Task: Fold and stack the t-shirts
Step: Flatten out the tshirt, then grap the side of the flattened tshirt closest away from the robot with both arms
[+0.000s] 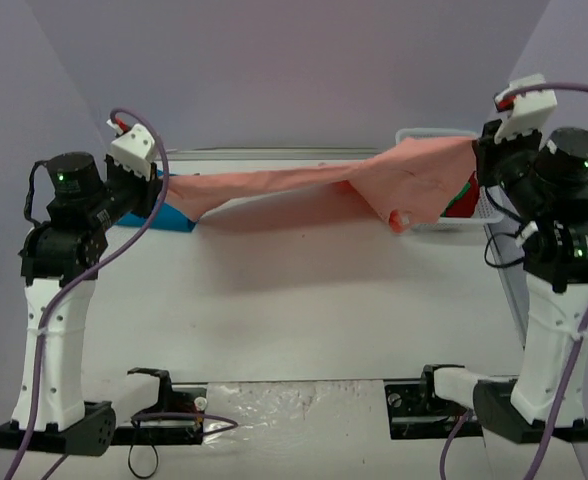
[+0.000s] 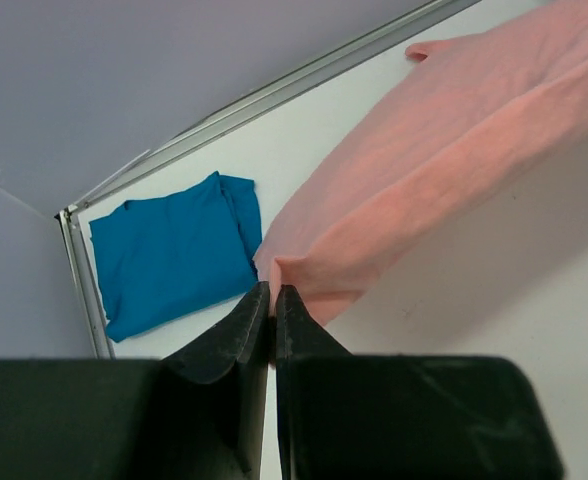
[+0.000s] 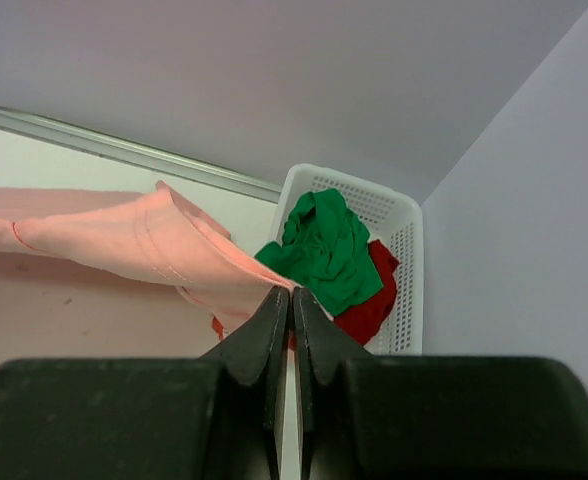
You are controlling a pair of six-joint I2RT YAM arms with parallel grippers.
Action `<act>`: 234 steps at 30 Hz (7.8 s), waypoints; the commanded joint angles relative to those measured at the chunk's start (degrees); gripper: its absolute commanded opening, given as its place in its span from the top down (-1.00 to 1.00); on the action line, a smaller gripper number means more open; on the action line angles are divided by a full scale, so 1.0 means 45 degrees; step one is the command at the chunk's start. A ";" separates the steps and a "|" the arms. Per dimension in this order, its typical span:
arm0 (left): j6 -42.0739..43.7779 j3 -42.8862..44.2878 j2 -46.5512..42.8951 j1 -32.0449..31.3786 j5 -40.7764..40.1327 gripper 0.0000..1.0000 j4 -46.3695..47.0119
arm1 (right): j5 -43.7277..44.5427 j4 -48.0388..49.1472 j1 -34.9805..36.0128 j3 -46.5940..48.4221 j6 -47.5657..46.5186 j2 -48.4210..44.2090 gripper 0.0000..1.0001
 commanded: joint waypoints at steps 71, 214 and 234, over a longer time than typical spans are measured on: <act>0.9236 -0.8294 0.4130 -0.0906 -0.0620 -0.73 -0.1054 | 0.0634 0.0965 0.2382 -0.9738 -0.1271 0.1647 -0.57; 0.4919 -0.5952 0.5772 0.0578 -0.2340 0.95 0.1155 | 0.2431 -0.1124 0.8299 -1.0560 -0.2150 0.7918 1.00; 0.5037 -0.6304 0.1809 0.0558 -0.1306 0.95 -0.0582 | 0.0521 -0.3897 0.5859 -0.9838 -0.2499 0.1550 1.00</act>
